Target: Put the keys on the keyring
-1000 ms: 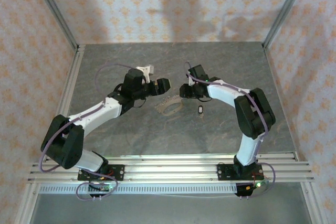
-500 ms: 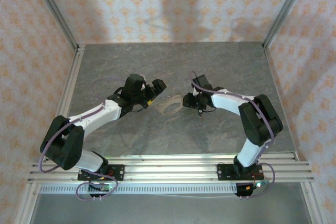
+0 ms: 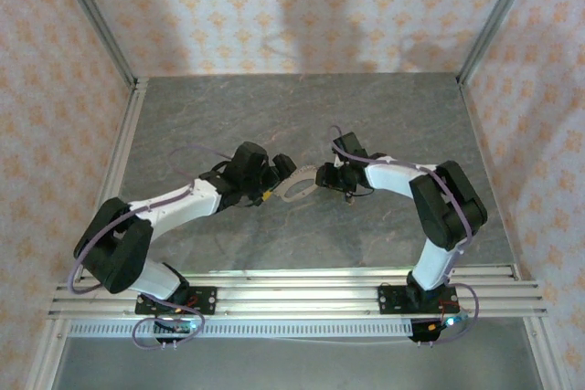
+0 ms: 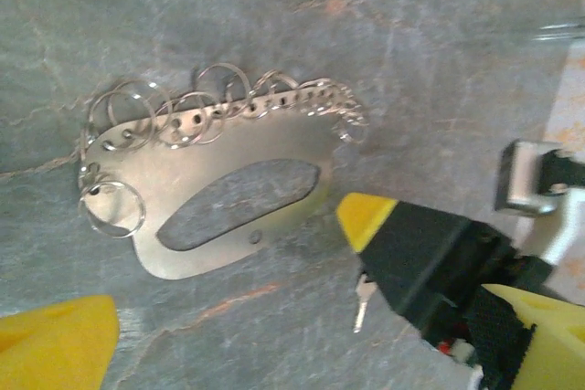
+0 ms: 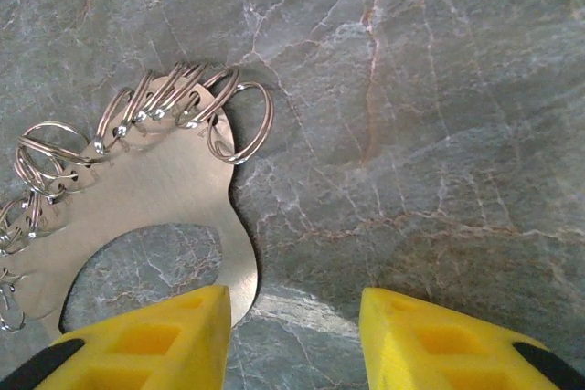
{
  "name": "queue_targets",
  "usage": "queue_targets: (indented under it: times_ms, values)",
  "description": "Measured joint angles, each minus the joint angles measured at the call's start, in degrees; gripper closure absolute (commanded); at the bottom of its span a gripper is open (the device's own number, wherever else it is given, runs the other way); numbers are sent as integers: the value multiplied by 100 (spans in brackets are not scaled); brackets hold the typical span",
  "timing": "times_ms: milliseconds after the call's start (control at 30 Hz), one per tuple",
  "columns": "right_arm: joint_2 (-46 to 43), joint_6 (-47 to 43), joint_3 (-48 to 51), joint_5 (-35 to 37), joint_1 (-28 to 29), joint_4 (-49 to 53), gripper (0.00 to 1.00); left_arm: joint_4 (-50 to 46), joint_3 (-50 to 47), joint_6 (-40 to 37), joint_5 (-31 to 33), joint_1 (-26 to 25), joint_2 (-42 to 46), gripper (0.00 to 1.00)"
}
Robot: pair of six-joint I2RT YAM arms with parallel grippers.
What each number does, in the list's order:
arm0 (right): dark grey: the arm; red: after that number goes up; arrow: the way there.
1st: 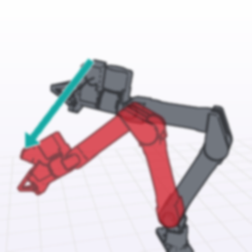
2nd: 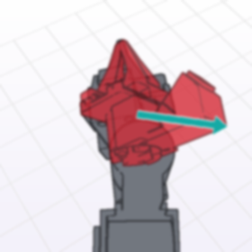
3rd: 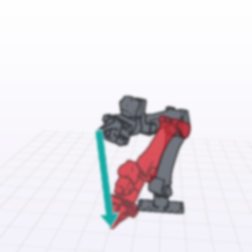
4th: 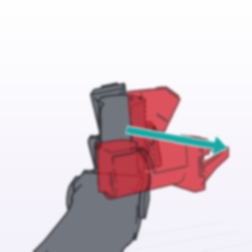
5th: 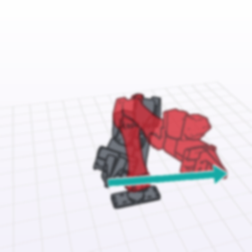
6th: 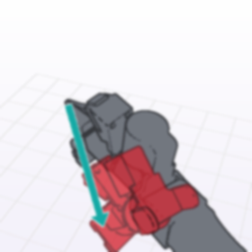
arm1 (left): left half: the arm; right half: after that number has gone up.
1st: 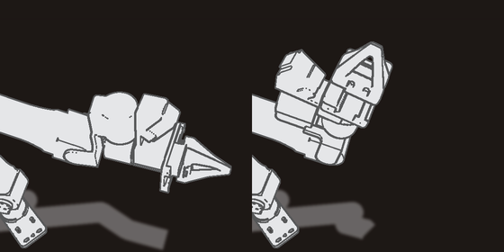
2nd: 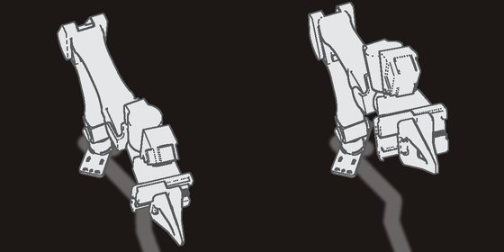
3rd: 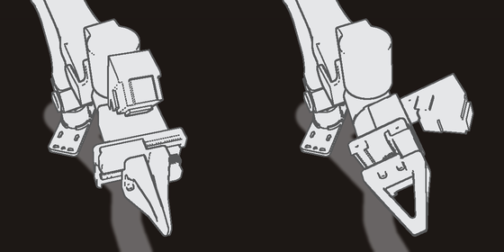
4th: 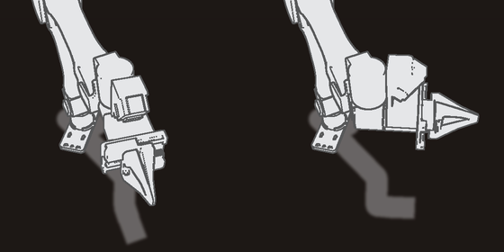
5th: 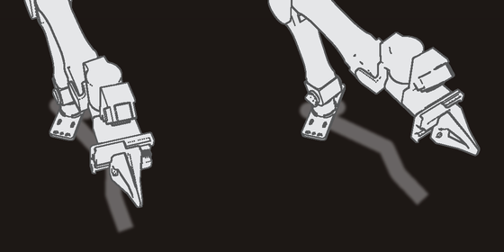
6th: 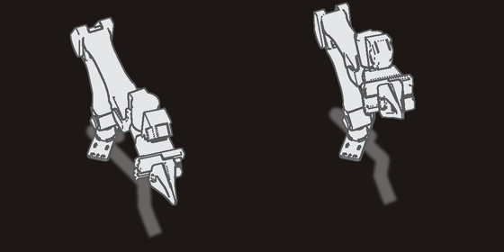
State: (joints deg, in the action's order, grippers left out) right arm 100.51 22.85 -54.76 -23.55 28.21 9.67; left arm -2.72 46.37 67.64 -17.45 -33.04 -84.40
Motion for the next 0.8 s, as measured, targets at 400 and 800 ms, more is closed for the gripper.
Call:
queue_targets:
  times_ms: [400, 800]
  values:
    - [114, 140, -151, 39, 28, 125, 59, 251, 9, 24, -2, -35, -883, 0]
    - [136, 186, -236, 448, 286, 188, 60, 472, 236, -61, -11, 387, -1005, 0]
